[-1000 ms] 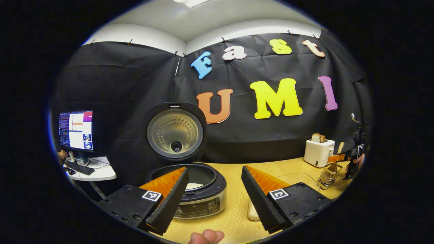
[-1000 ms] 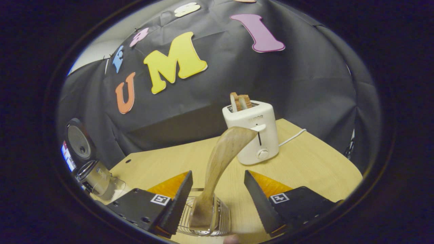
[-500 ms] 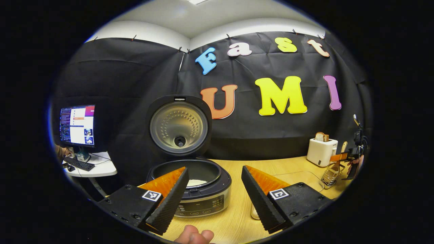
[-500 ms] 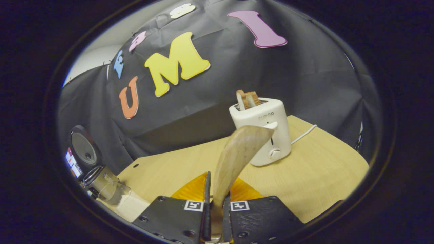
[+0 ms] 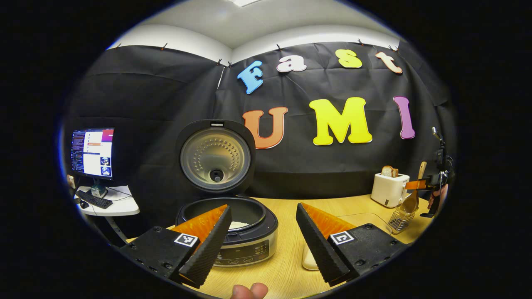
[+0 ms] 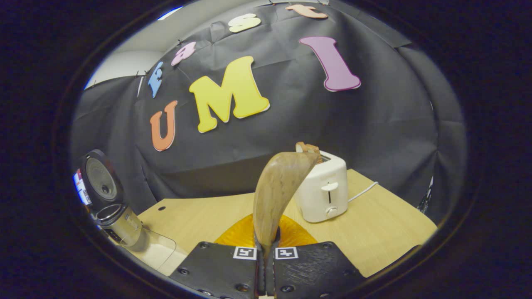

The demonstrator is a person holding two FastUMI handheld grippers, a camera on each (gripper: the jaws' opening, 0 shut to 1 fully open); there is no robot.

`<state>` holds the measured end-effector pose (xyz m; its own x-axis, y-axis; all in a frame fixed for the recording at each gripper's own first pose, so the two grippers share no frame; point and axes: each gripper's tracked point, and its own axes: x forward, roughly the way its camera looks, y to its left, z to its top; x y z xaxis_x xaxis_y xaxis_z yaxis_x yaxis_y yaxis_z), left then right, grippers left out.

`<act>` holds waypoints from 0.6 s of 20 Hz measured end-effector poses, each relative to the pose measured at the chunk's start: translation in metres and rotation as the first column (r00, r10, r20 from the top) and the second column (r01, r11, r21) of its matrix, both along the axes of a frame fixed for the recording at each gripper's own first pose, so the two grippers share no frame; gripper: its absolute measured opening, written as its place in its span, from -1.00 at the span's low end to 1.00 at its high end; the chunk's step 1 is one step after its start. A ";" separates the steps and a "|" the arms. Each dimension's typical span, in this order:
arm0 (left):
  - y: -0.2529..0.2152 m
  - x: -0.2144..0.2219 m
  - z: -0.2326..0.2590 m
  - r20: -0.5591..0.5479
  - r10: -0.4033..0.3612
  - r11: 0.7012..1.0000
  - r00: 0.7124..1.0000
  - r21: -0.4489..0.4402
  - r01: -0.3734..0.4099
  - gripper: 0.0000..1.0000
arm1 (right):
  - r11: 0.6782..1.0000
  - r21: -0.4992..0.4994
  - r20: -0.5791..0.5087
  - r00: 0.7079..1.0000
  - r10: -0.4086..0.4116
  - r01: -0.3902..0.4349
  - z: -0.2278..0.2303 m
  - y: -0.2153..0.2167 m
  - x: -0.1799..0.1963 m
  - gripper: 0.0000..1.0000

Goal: Close the left gripper, press the button to open the rice cooker; take a wooden spoon from the chopstick holder with the right hand, scoop a spoonful of rice and pour it into the rice cooker, then put the wooden spoon back into the chopstick holder.

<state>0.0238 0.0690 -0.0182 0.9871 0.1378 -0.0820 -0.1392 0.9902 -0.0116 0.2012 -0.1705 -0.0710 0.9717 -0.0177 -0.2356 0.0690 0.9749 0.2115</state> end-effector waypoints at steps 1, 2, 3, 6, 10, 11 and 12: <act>0.010 -0.002 0.002 0.005 0.023 1.000 1.000 0.017 -0.023 0.99 | 0.999 -0.031 0.027 0.999 -0.022 0.023 0.013 -0.002 -0.002 -0.97; 0.019 -0.005 0.005 0.011 0.046 0.998 0.999 0.038 -0.046 0.98 | 0.997 -0.060 0.052 0.998 -0.042 0.045 0.024 -0.002 -0.004 -0.98; 0.024 -0.006 0.008 0.018 0.058 0.997 0.998 0.056 -0.059 0.99 | 0.996 -0.071 0.073 0.996 -0.047 0.052 0.037 0.002 -0.007 -0.97; 0.032 -0.008 0.017 0.050 0.043 0.995 0.998 0.091 -0.047 0.99 | 0.999 -0.047 0.093 0.996 -0.009 0.014 0.065 0.042 -0.012 -0.94; 0.039 -0.013 0.026 0.074 0.012 0.996 0.997 0.090 -0.018 0.98 | 0.993 -0.069 0.113 0.989 0.099 -0.092 0.086 0.125 -0.014 -0.96; 0.040 -0.014 0.027 0.076 0.004 0.996 0.997 0.093 -0.011 0.98 | 0.989 -0.078 0.106 0.986 0.130 -0.122 0.085 0.148 -0.013 -0.96; 0.041 -0.015 0.027 0.078 -0.006 0.995 0.997 0.100 -0.002 0.98 | 0.985 -0.085 0.096 0.982 0.161 -0.153 0.082 0.170 -0.012 -0.97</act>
